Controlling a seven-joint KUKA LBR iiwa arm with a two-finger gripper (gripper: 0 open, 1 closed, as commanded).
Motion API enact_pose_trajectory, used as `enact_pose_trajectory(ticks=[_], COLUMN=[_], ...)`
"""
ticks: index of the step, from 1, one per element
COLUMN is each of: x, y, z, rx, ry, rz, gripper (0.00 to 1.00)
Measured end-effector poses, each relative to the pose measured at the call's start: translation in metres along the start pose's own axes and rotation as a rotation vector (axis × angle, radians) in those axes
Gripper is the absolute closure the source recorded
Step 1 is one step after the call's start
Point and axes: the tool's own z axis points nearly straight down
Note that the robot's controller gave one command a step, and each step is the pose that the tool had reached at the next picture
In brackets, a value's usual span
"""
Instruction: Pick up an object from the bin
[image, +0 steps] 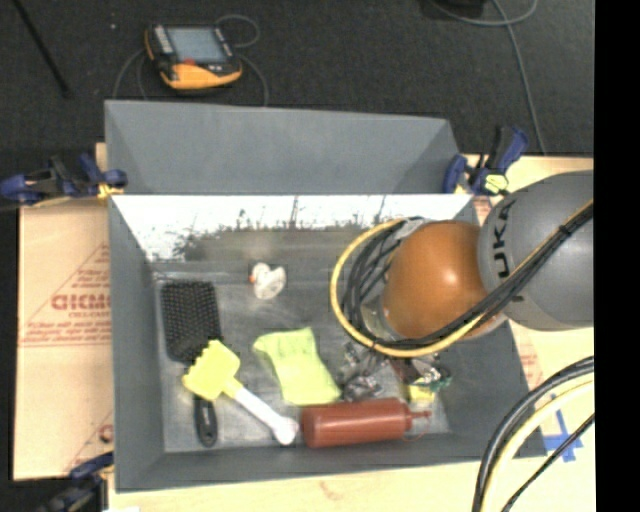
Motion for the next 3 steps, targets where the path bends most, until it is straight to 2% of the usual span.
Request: enact_pose_trajectory(ticks=[1,2,3], x=[-0.007,-0.006,-0.046], y=[-0.001,-0.001,0.047], z=[-0.004,-0.004,-0.013], rx=[0.008,0.008,-0.013], ry=[-0.026,-0.025,0.014], rz=[0.000,-0.001,-0.413], gripper=[0.00,0.00,1.00])
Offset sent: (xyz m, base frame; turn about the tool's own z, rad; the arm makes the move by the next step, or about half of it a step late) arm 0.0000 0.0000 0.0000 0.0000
